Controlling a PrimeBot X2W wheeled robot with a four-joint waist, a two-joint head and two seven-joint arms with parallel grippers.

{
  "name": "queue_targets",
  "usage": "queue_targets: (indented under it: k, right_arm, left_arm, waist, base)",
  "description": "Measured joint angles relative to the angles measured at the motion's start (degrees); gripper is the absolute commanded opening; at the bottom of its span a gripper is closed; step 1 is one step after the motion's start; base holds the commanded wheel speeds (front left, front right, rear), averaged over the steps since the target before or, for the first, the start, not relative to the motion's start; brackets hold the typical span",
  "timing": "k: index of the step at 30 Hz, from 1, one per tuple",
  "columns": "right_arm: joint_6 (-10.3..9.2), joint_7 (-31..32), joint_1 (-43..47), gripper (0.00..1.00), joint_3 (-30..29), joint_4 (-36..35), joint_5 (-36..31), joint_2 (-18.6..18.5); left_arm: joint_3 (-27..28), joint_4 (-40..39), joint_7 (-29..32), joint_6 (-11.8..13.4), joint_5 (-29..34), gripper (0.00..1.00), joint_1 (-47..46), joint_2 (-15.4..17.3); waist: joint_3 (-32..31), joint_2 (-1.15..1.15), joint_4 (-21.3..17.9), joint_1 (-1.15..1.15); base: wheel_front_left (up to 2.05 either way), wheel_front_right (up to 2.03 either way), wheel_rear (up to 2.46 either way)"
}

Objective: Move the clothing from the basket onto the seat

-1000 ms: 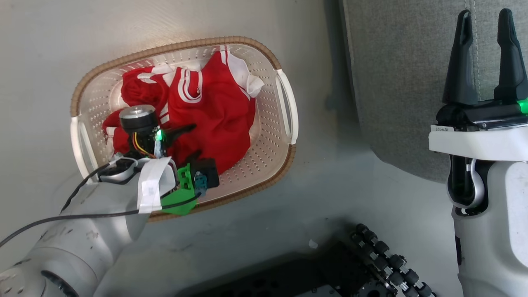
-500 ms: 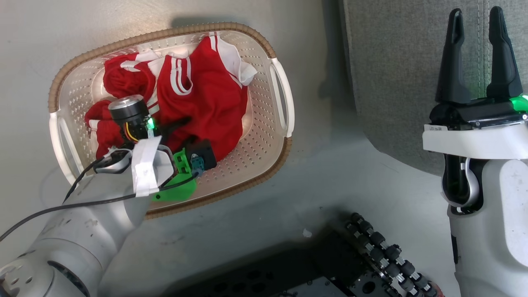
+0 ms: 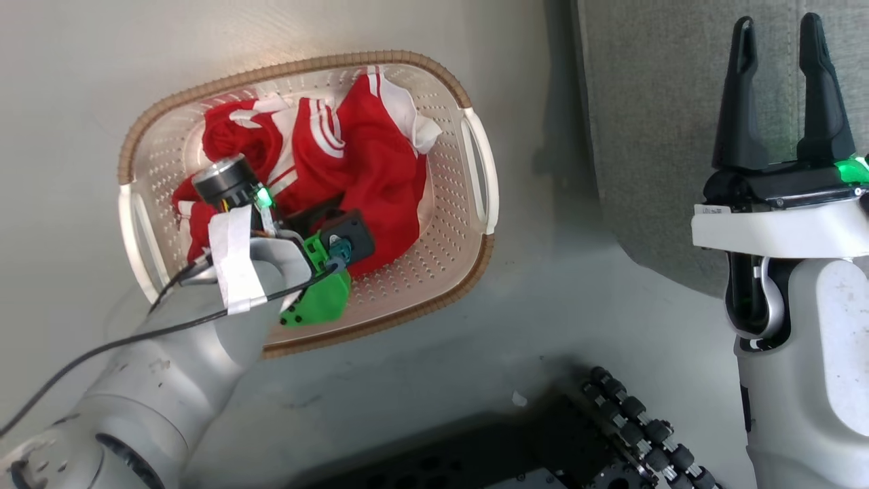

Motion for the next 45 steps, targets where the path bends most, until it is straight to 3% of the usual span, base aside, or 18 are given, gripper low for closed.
queue_targets:
  k: [9,17,22,31,45]
  right_arm:
    - [0.00,0.0,2.3,1.00,1.1,1.6,-1.9,0.0]
    - [0.00,0.0,6.6,1.00,1.9,3.5,-3.9,0.0]
    - [0.00,0.0,9.8,1.00,2.5,5.0,-4.7,0.0]
    - [0.00,0.0,17.3,1.00,6.2,7.0,-6.1,0.0]
    - [0.01,0.0,24.5,1.00,10.6,6.6,-5.2,0.1]
  left_arm:
    - [2.4,-10.6,0.0,0.1,-6.7,0.00,6.5,0.7]
    - [7.8,-20.9,0.0,5.0,-7.3,0.00,14.0,2.4]
    - [11.0,-26.6,0.0,5.8,-8.1,0.00,18.8,2.6]
    - [20.2,-41.4,0.0,10.7,-6.5,0.00,29.5,3.5]
    - [27.3,-52.4,0.0,9.9,-1.8,0.00,34.2,0.6]
  waist:
    - [-7.0,0.00,1.2,0.00]
    - [-15.5,0.00,2.7,0.00]
    - [-21.5,0.00,3.6,0.00]
    - [-33.6,0.00,4.8,-0.01]
    - [-49.3,0.00,6.4,-0.01]
  base:
    - [0.00,0.00,0.00]
    - [0.00,0.00,0.00]
    - [0.00,0.00,0.00]
    - [0.00,0.00,0.00]
    - [0.00,0.00,0.00]
